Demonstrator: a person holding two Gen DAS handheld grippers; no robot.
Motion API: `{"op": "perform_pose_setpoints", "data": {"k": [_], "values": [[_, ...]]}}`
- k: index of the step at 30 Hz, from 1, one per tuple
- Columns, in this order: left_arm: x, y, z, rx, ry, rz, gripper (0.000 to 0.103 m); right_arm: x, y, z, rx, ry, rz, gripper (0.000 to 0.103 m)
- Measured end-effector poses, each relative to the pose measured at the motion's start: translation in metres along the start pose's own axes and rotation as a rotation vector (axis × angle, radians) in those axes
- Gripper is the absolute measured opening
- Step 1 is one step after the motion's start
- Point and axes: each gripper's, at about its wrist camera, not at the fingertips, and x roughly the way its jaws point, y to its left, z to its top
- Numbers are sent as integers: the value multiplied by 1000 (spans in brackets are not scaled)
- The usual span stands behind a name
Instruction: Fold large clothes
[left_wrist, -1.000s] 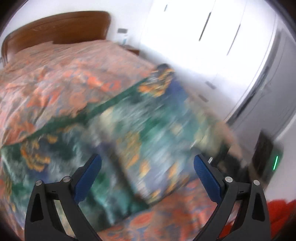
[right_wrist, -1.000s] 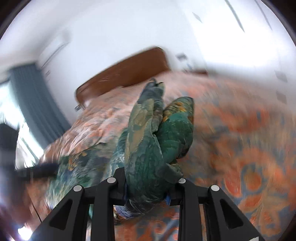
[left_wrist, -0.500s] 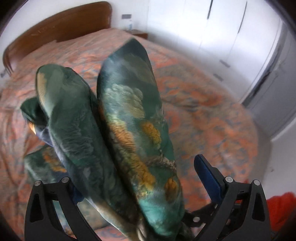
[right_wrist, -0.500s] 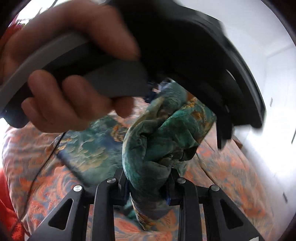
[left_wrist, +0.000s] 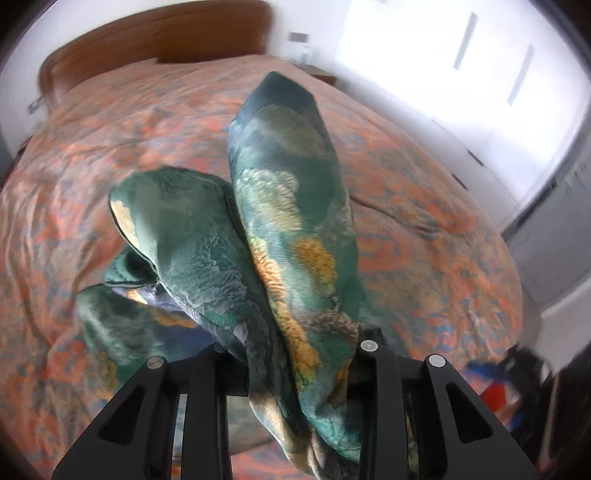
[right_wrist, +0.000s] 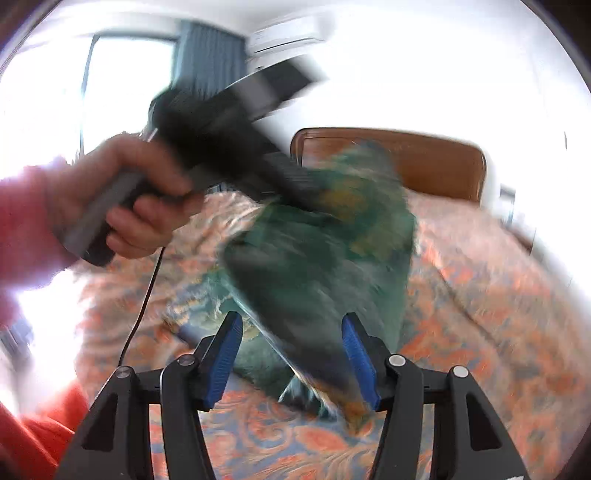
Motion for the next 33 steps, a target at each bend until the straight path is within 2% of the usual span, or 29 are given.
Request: {"op": "perform_pose_setpoints", "data": {"k": [4, 7, 10, 11, 15, 17, 19, 20, 22, 28, 33], "values": [[11, 52, -19, -99, 5, 17, 31, 1, -31, 6, 96, 15, -23, 57], [21, 85, -40, -194, 12, 16, 31, 22, -42, 11, 106, 50, -27, 47], [22, 114, -56, -254, 5, 19, 31, 52, -46, 21, 109, 123, 6, 45], [20, 120, -59, -265, 2, 22, 31, 63, -45, 23, 112, 148, 24, 42], [26, 151, -71, -317, -11, 36, 32, 120, -26, 24, 77, 227, 91, 38], [33, 171, -82, -354, 0, 55, 34, 153, -13, 19, 49, 284, 109, 38], [46, 183, -96, -406, 18, 28, 36, 179, -7, 10, 48, 373, 119, 38], [54, 189, -106, -438, 22, 7, 38, 199, -3, 0, 52, 452, 113, 38], [64, 197, -119, -483, 9, -30, 39, 219, 1, -13, 27, 513, 88, 38], [79, 213, -142, -574, -62, -108, 43, 230, 3, -26, 14, 515, 55, 37], [80, 213, -141, -556, -68, -86, 44, 233, 13, -28, -5, 513, 24, 36]]}}
